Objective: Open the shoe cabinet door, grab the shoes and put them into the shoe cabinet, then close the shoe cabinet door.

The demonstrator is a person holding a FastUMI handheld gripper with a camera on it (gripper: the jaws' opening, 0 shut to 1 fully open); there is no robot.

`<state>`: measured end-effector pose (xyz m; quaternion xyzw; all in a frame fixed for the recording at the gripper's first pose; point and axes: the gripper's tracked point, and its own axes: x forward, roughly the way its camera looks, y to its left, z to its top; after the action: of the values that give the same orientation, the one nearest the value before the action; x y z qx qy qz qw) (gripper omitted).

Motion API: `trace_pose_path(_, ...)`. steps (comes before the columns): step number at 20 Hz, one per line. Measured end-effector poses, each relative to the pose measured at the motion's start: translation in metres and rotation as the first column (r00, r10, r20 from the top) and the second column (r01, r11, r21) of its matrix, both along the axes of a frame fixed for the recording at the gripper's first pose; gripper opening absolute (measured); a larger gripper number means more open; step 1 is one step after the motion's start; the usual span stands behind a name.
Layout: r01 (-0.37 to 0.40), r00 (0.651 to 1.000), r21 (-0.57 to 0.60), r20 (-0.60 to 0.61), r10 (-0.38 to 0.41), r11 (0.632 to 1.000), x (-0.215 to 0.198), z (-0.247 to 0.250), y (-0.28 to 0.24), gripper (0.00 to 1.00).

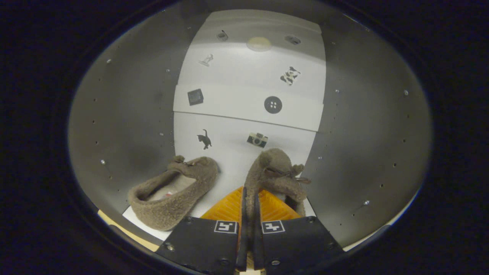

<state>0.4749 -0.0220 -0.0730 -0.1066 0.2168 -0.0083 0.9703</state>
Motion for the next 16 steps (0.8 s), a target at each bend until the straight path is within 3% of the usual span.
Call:
trace_pose_path(3,-0.013,1.000,0.039,0.002,0.013,0.999,0.003,-0.004,0.008,0.10)
trace_pose_path(7,0.056,0.996,0.018,0.063,-0.057,0.998,0.003,0.002,0.001,0.16)
trace_pose_path(12,0.059,0.991,-0.050,0.121,-0.053,0.997,-0.035,0.010,0.006,0.75)
trace_pose_path(14,0.095,0.989,-0.063,0.118,-0.087,0.994,-0.063,0.014,0.002,1.00)
trace_pose_path(16,0.124,0.987,-0.049,0.104,-0.119,0.991,-0.096,0.020,0.000,1.00)
